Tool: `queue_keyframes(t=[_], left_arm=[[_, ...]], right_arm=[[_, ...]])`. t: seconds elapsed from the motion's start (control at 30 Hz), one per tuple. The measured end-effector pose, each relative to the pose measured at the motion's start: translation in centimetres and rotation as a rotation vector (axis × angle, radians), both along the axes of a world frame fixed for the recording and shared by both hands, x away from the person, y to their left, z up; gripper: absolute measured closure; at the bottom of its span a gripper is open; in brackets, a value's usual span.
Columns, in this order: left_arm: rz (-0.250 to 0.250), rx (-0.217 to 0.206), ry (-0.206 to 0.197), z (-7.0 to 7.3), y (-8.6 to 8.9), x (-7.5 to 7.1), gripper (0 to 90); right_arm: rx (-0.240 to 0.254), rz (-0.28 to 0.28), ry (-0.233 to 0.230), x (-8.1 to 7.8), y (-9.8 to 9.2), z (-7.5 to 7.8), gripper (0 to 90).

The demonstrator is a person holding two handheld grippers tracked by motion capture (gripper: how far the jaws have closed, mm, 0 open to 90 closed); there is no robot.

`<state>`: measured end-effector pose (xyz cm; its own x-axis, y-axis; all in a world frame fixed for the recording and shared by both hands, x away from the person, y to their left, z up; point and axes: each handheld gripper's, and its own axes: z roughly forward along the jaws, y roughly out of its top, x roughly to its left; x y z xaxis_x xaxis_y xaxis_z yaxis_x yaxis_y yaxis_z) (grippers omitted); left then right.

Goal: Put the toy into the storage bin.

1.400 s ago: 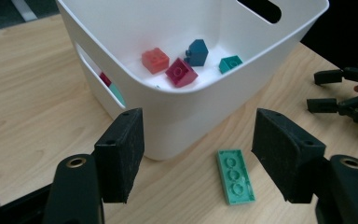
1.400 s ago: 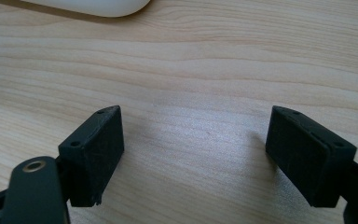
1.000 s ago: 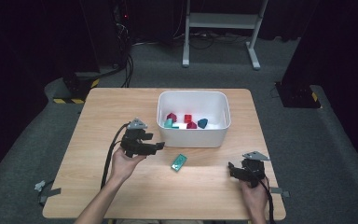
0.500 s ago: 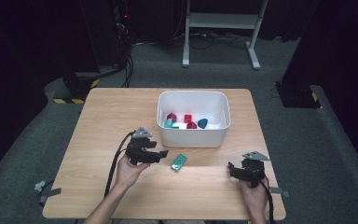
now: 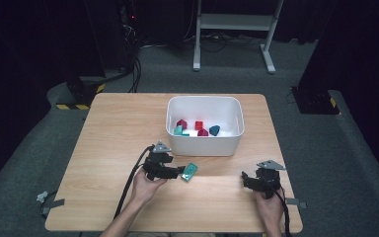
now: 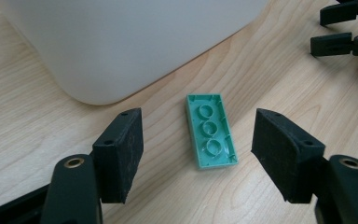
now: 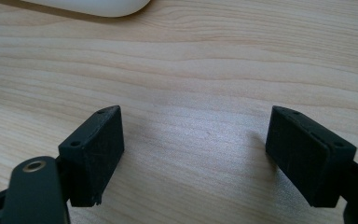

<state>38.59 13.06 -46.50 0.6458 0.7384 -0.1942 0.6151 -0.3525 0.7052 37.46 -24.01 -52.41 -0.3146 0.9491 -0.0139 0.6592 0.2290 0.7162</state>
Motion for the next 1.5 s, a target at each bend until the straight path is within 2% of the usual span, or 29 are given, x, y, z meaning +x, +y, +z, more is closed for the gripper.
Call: queue_keyframes(t=[0.37,0.53,0.83,1.0,1.2,1.37,1.5], left_arm=[[0.002,0.026,0.021,-1.8,-1.7,0.4,34.0],[0.011,0.021,0.028,-2.5,-2.4,0.7,34.2],[0.024,0.037,0.031,-3.5,-3.3,0.9,37.3],[0.022,0.064,0.024,-4.1,-3.9,0.8,38.8],[0.029,0.071,0.021,-4.6,-4.2,0.8,44.3],[0.029,0.079,-0.015,-4.8,-4.3,0.5,49.7],[0.016,0.112,-0.042,-4.8,-4.5,0.3,52.6]], right_arm=[[0.000,0.000,0.000,0.0,0.0,0.0,19.2],[0.000,0.000,0.000,0.0,0.0,0.0,19.2],[0.000,0.001,-0.001,0.0,0.0,0.0,19.2],[0.000,0.000,0.000,0.0,0.0,0.0,19.2],[0.000,0.000,0.000,0.0,0.0,0.0,19.2],[0.000,0.000,0.000,0.0,0.0,0.0,19.2],[-0.001,0.001,-0.001,0.0,0.0,0.0,19.2]])
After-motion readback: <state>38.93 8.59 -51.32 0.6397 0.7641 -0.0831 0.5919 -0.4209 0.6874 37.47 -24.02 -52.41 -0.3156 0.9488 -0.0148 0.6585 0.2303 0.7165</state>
